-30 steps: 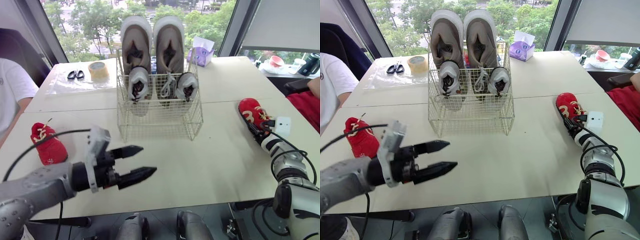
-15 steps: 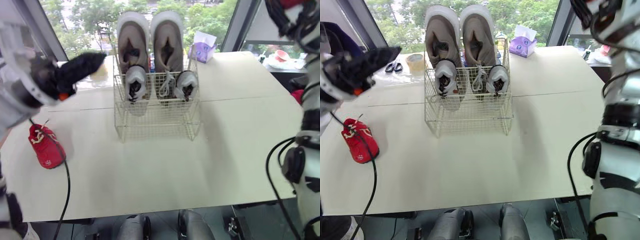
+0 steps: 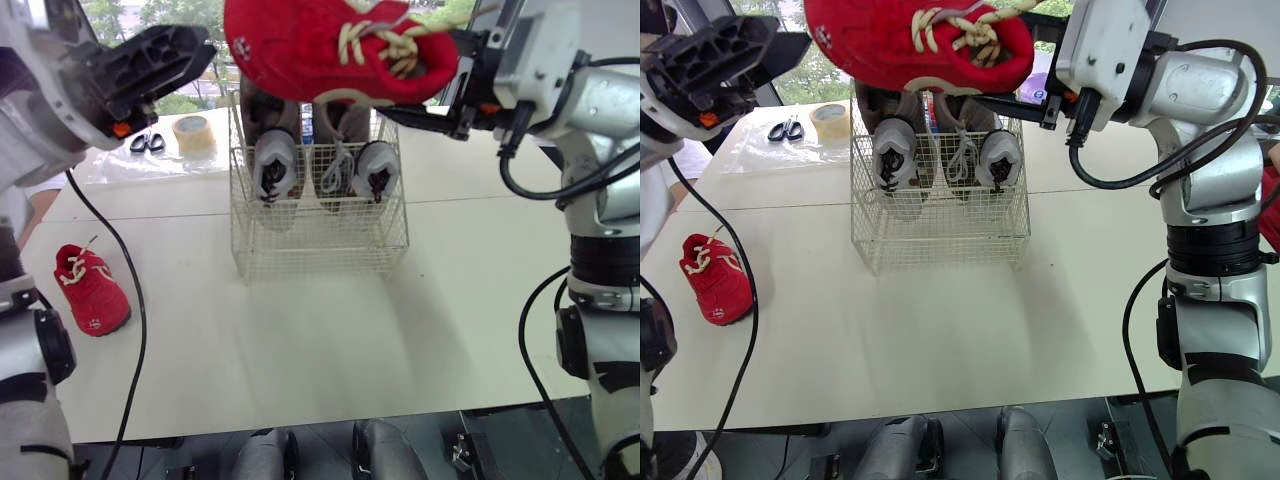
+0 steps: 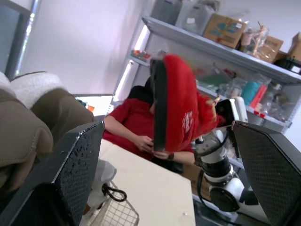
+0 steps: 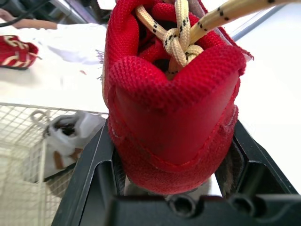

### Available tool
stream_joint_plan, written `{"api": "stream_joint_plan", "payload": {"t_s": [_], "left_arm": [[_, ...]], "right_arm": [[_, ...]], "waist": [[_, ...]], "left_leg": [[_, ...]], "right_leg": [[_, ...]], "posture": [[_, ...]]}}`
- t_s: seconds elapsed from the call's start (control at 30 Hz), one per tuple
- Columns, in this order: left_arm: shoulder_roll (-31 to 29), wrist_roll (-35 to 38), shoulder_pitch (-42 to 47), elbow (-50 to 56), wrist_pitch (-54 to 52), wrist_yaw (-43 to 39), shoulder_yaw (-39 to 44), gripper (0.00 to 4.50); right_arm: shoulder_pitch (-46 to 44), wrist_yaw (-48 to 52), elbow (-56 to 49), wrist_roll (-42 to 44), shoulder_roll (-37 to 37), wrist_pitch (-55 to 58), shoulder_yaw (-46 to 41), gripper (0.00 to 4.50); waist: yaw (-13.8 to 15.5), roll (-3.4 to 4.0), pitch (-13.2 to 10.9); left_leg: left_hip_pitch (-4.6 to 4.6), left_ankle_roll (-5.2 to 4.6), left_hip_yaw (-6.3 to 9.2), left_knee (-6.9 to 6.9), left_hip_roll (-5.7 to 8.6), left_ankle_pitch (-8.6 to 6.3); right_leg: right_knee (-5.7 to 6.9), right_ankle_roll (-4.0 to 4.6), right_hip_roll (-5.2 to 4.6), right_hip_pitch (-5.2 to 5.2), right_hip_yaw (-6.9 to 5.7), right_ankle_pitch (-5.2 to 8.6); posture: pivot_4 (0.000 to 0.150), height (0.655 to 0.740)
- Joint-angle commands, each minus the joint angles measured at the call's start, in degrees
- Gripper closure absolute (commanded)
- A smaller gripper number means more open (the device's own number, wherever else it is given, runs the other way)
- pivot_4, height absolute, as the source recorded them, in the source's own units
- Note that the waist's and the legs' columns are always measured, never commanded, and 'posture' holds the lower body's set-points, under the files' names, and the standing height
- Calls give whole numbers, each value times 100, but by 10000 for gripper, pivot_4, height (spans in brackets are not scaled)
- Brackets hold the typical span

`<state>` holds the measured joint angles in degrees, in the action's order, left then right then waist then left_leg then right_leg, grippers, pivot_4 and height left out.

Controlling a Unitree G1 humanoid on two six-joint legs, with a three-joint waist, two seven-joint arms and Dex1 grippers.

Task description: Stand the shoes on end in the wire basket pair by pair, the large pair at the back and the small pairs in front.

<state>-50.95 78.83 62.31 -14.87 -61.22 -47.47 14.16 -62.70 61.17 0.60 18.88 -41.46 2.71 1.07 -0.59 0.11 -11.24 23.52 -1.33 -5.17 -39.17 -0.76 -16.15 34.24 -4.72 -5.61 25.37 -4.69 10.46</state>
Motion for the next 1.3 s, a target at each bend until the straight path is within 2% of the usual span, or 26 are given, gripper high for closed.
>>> {"api": "stream_joint_plan", "payload": {"t_s": [0.03,0.3,0.43,0.6,0.67,0.77,0.87,0.9,0.97,1.0,1.03,1.07,1.1,1.17,1.23,1.3], "left_arm": [[53,-297,375,-25,-187,-387,-62,0],[378,-1064,760,-320,-404,-1001,-396,0],[483,-1172,816,-358,-549,-1152,-290,11664],[580,-1220,818,-368,-660,-1085,-116,34911],[629,-1156,819,-444,-722,-964,60,35493],[772,-950,633,-423,-778,-550,518,35493],[1012,-670,453,-307,-728,27,1032,35493],[1103,-594,381,-209,-637,203,1195,35493],[1399,-289,254,-69,-429,786,1612,35493],[1581,-186,128,142,-282,991,1757,35493],[1804,-111,29,345,-102,1251,1866,35493],[1957,-61,-42,506,21,1434,1926,35493],[2240,-36,-125,762,258,1612,1941,35493],[2642,-5,-191,1064,607,1896,1949,35493],[2963,118,-224,1242,866,2135,1966,35493],[3170,256,-292,1377,997,2318,1935,35493]], "right_arm": [[-61,26,-284,105,66,-121,-129,24931],[63,95,-493,-21,195,-240,22,24931],[115,83,-658,-50,205,-185,49,24932],[170,117,-784,-126,198,-122,94,24932],[223,133,-784,-177,171,-97,110,14285],[477,37,-974,152,166,389,-68,683],[791,-532,-1369,867,257,1550,-463,683],[940,-883,-1504,1418,323,2226,-722,683],[1331,-1868,-1682,3166,617,3525,-1435,683],[1513,-2629,-1732,4405,871,3868,-1741,683],[1612,-3392,-1788,5409,1215,3914,-1952,683],[1653,-3949,-1839,6069,1438,3923,-2081,683],[1664,-4686,-1972,6588,1985,3625,-2078,683],[1691,-5526,-2248,6920,2726,3301,-1908,683],[1745,-6053,-2545,6776,3360,3028,-1611,683],[1706,-6272,-2690,6497,3680,2863,-1375,683]], "waist": [[-12,0,0],[-16,0,0],[-15,0,0],[-15,0,0],[-16,0,0],[-9,0,0],[-5,-2,0],[0,-2,0],[7,-14,7],[5,-26,11],[2,-28,12],[-1,-28,12],[-2,-28,12],[-4,-28,12],[-5,-28,12],[-9,-28,12]], "left_leg": [[0,0,0,0,0,0],[-2,3,-2,0,0,2],[-2,3,-1,0,0,2],[-2,3,2,-1,-3,2],[-2,3,2,-1,-3,2],[-2,3,5,-1,-4,2],[-2,2,9,-3,-5,2],[-2,3,9,-6,-5,2],[-2,3,13,-7,-6,3],[-2,4,21,-6,-9,3],[-3,5,22,-8,-9,4],[-3,7,24,-7,-10,4],[-6,9,24,-5,-9,6],[-7,16,21,-6,-4,10],[-9,20,22,-6,-4,12],[-9,20,22,-6,-4,12]], "right_leg": [[0,0,0,0,0,0],[4,0,1,2,0,0],[4,0,1,2,1,0],[6,0,1,3,1,0],[6,0,1,2,1,0],[6,0,1,2,1,0],[9,0,-1,0,1,-1],[11,1,-1,0,1,-1],[16,2,-2,-2,0,-2],[26,3,-5,-8,-4,-3],[30,3,-6,-7,-6,-3],[30,5,-10,-9,-8,-4],[30,6,-13,-9,-8,-5],[32,7,-18,-2,-8,-4],[37,7,-15,0,-8,-4],[41,7,-10,2,-7,-5]], "posture": [[1500,7400],[1500,7400],[1500,7400],[1500,7400],[1500,7400],[1500,7400],[1500,7400],[1500,7400],[1500,7400],[1500,7400],[1500,7400],[1500,7400],[1500,7400],[1500,7400],[1500,7400],[1500,7400]]}}
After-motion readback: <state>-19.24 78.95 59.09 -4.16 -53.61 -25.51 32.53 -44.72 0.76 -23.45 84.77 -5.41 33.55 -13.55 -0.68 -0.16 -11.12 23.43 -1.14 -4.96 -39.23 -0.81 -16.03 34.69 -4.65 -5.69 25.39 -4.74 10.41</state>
